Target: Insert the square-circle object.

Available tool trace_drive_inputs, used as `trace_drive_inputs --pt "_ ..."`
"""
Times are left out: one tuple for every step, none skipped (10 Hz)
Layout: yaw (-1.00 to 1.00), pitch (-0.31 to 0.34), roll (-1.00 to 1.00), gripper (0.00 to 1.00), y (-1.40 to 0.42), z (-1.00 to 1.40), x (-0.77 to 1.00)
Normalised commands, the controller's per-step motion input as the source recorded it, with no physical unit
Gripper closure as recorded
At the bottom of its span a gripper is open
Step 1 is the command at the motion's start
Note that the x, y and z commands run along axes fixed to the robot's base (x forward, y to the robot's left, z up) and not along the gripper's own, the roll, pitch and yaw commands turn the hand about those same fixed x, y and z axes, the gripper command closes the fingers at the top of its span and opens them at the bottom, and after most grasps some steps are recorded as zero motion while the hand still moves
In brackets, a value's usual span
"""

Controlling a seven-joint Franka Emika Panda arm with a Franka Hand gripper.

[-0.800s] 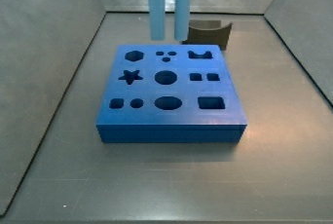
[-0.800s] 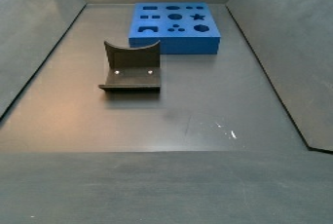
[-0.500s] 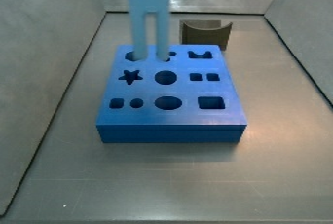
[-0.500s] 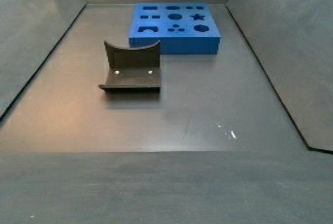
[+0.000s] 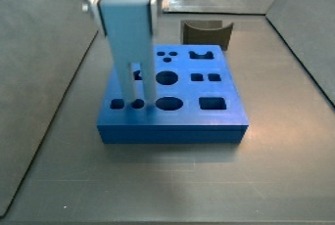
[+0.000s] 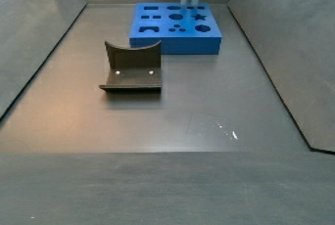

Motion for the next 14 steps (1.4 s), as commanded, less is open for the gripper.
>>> trace_drive_inputs --pt "0.42 -0.086 0.00 1.00 -0.09 -0.17 -0.21" --pt "0.26 -0.116 -0.07 1.00 -0.01 -0.11 -0.20" --pt "0.14 -0.107 -0.05 1.00 0.00 -0.09 -0.19" --pt "0.11 -0.066 0.00 1.00 0.00 -0.20 -0.22" --pt "0.05 -0.023 0.03 1.00 0.00 -0.24 -0.14" --pt "0.00 -0.011 0.04 1.00 0.00 -0.26 -0.15" --pt "0.00 -0.066 0.00 1.00 0.00 -0.28 -0.33" --pt "0.00 -0.084 -0.01 1.00 0.00 -0.33 -0.11" --pt "0.00 -0.070 0.00 1.00 -0.04 -0.37 0.00" --pt "0.00 -0.093 0.00 1.00 -0.04 -0.41 0.00" --pt "0.00 -0.110 0.00 1.00 -0.04 -0.41 0.00" --pt "0.00 -0.107 0.00 1.00 -0.03 -0.36 -0.01" --pt "0.00 -0.096 0.00 1.00 -0.03 -0.37 0.00" --pt "0.00 -0.069 0.00 1.00 -0.02 -0.40 0.00"
